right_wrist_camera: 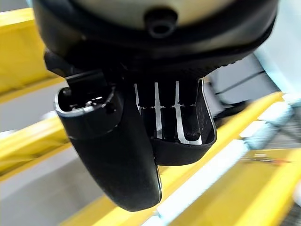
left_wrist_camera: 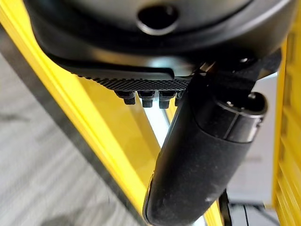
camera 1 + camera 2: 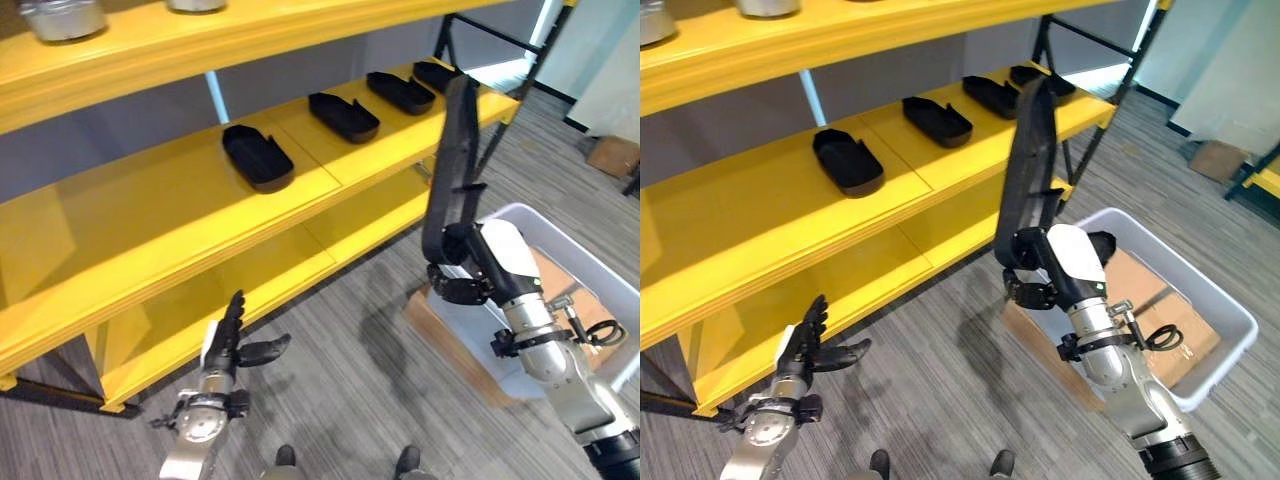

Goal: Move parts from the plastic box to the shelf.

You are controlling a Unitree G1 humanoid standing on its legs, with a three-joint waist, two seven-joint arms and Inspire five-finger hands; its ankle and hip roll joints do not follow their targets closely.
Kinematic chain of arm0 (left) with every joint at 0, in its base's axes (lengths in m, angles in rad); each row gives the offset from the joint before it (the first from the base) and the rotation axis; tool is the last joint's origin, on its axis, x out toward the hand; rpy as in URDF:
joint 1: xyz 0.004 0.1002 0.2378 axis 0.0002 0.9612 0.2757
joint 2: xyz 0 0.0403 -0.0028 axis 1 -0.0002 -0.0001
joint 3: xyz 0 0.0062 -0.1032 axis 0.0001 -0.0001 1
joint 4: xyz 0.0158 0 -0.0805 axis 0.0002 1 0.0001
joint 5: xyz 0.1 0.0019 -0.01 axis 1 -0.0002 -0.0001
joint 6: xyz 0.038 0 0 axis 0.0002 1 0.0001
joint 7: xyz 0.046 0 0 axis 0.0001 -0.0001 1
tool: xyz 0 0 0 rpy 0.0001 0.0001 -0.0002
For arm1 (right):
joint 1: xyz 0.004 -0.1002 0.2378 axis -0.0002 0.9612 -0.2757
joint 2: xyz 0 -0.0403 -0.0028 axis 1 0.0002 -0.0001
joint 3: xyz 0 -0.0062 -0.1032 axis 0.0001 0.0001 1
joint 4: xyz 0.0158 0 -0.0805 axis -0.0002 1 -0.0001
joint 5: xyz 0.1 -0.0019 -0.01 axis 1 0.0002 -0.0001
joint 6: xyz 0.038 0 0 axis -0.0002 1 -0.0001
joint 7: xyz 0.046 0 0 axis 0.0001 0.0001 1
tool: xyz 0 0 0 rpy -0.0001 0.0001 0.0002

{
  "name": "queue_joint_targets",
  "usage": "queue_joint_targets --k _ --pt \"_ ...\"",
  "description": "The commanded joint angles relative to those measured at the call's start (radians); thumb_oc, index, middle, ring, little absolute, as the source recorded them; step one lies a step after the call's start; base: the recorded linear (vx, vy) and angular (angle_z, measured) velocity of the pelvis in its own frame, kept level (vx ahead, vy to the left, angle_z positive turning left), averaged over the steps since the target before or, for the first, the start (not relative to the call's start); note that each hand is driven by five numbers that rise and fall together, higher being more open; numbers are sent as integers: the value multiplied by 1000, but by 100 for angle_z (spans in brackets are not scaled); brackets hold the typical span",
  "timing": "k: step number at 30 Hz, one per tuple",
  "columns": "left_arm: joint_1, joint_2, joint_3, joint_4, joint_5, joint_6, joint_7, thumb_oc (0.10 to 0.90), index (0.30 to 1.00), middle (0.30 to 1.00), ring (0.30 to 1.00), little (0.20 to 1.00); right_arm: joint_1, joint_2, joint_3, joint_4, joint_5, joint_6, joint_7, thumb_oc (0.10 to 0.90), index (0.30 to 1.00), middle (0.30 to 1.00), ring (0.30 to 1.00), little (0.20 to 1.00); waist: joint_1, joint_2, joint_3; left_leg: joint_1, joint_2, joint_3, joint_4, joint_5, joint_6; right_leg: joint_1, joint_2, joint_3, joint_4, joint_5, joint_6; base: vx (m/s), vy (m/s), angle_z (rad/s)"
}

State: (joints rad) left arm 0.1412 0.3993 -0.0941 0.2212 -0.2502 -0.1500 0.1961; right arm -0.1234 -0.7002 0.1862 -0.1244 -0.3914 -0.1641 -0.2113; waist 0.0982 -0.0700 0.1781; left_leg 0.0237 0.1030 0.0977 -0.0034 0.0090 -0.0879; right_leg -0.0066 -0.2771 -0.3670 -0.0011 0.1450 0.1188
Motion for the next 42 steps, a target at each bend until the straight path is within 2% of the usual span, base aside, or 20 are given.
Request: queue_joint_targets --k 1,11,12,13,16,17,21,24,25,27,28,30,32,33,34,35,37,38,41,42 --pt "-46 -3 -23 -114 44 -81 11 900 1000 1000 1000 1000 -151 -26 -42 -64 0 -51 -58 400 300 300 300 300 -12 0 -97 -91 41 -48 -66 93 21 35 36 -29 70 -129 19 34 54 12" --pt "-13 5 13 -123 48 -88 39 900 1000 1000 1000 1000 -330 13 119 -26 -10 -37 -8 400 300 300 300 300 71 -42 -101 -109 -49 -78 -71 56 67 39 -27 -33 38 -58 70 50 117 9" --pt "-12 4 16 -124 48 -88 39 900 1000 1000 1000 1000 -334 15 123 -23 -10 -37 -9 400 300 300 300 300 70 -43 -101 -109 -51 -77 -71 55 68 38 -29 -31 37 -57 72 60 141 2" --pt "-2 10 34 -130 48 -91 47 900 1000 1000 1000 1000 -369 31 157 2 -1 -33 5 400 300 300 300 300 92 -50 -94 -108 -69 -80 -69 47 79 32 -44 -23 44 -38 80 35 99 1" --pt "8 14 51 -138 48 -95 54 900 1000 1000 1000 1000 -412 51 194 34 9 -27 13 400 300 300 300 300 112 -57 -87 -108 -92 -82 -65 38 93 27 -63 -13 51 -21 88 49 151 -2" --pt "13 22 68 -140 46 -101 64 900 1000 1000 1000 1000 -453 66 221 62 10 -19 18 400 300 300 300 300 135 -64 -81 -119 -112 -89 -54 29 102 27 -81 -10 49 5 97 29 119 8" --pt "5 40 96 -144 35 -109 82 900 1000 1000 1000 1000 -528 78 277 97 -10 -4 32 400 300 300 300 300 179 -76 -64 -147 -140 -112 -5 0 118 31 -107 -12 64 17 101 40 105 17" --pt "-18 54 102 -140 32 -114 92 900 1000 1000 1000 1000 -555 76 297 105 -19 -1 40 400 300 300 300 300 190 -79 -53 -176 -148 -123 26 -5 124 22 -109 -4 90 22 95 21 43 30" --pt "-30 61 102 -137 28 -116 97 900 1000 1000 1000 1000 -561 71 303 101 -19 -2 47 400 300 300 300 300 187 -77 -47 -188 -152 -137 36 -6 127 13 -96 28 107 23 86 26 19 30" --pt "-65 74 84 -131 20 -121 93 900 1000 1000 1000 1000 -557 45 295 93 -15 -3 58 400 300 300 300 300 171 -67 -36 -220 -166 -177 51 3 129 -18 -25 120 120 -11 54 43 37 41" --pt "-67 73 83 -130 20 -121 93 900 1000 1000 1000 1000 -557 44 295 93 -15 -3 58 400 300 300 300 300 169 -66 -38 -225 -164 -179 53 3 128 -21 -23 117 120 -11 53 85 32 83" --pt "-101 73 51 -118 22 -120 87 900 1000 1000 1000 1000 -565 25 286 94 -2 -4 57 400 300 300 300 300 136 -41 -25 -218 -164 -231 44 10 122 -82 36 179 116 -55 25 133 -12 109" --pt "-117 76 36 -114 21 -119 85 900 1000 1000 1000 1000 -600 13 294 99 6 -3 51 400 300 300 300 300 111 -24 -3 -202 -153 -252 39 8 115 -147 39 210 109 -35 25 82 -47 39" --pt "-118 75 36 -114 22 -120 85 900 1000 1000 1000 1000 -601 13 295 100 6 -3 51 400 300 300 300 300 110 -23 -3 -202 -152 -252 39 8 115 -147 39 210 110 -35 25 93 -93 18" --pt "-128 76 25 -112 22 -119 86 900 1000 1000 1000 1000 -635 3 306 107 8 -3 46 400 300 300 300 300 87 -17 14 -184 -144 -271 39 1 107 -200 27 257 86 -2 32 75 -64 16" --pt "-129 74 27 -111 22 -119 86 900 1000 1000 1000 1000 -641 3 310 111 8 -4 45 400 300 300 300 300 87 -13 17 -181 -141 -271 38 -1 106 -199 29 258 87 -3 32 134 -114 8" --pt "-137 68 14 -109 19 -122 81 900 1000 1000 1000 1000 -664 -6 316 109 4 -4 42 400 300 300 300 300 56 -19 39 -144 -138 -305 44 -31 92 -243 17 329 11 53 52 179 -166 21" --pt "-138 67 7 -111 20 -123 79 900 1000 1000 1000 1000 -668 -5 316 106 1 -4 40 400 300 300 300 300 52 -21 43 -134 -138 -315 46 -38 88 -253 14 341 2 68 60 141 -143 33" --pt "-128 63 4 -116 17 -126 71 900 1000 1000 1000 1000 -650 -9 302 89 -6 -8 41 400 300 300 300 300 50 -32 43 -118 -142 -340 45 -44 78 -230 13 328 4 59 68 117 -198 65" --pt "-115 52 5 -117 19 -128 68 900 1000 1000 1000 1000 -645 -7 301 94 0 -10 44 400 300 300 300 300 49 -38 25 -103 -136 -350 25 -46 71 -213 22 311 1 55 68 152 -303 76"
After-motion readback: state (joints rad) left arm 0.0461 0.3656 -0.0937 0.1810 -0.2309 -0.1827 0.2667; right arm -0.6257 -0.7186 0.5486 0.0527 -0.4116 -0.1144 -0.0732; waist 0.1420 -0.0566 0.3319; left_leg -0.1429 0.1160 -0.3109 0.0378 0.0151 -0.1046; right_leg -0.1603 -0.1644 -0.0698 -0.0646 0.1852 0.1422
